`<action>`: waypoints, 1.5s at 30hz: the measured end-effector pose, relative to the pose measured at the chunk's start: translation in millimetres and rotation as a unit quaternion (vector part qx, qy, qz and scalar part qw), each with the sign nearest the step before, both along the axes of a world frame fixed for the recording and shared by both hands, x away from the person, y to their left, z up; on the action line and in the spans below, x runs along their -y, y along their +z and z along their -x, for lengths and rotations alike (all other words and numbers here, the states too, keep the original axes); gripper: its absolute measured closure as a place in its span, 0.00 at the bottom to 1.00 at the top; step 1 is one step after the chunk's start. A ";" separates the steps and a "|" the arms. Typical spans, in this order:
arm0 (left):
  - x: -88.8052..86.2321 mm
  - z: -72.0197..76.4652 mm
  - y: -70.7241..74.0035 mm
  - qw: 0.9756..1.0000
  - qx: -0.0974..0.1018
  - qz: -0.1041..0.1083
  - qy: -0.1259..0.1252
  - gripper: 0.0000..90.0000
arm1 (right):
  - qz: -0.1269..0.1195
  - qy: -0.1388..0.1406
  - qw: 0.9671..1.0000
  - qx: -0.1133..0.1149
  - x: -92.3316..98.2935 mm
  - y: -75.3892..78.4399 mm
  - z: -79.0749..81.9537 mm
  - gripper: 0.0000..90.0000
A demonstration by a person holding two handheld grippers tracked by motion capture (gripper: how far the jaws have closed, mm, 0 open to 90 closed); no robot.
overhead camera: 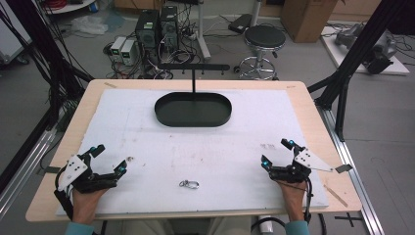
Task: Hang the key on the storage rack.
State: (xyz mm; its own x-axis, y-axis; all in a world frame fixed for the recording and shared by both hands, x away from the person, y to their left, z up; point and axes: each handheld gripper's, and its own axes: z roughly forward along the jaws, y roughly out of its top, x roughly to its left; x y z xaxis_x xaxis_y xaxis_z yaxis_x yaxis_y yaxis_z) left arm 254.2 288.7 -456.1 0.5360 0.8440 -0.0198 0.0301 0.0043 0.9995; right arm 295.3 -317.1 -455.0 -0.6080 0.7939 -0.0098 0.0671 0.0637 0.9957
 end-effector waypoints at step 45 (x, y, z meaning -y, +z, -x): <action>47.9 -19.6 89.1 0.964 -0.066 -0.109 -0.232 0.02 | -0.001 0.001 1.000 -0.003 -1.1 0.0 1.0 0.01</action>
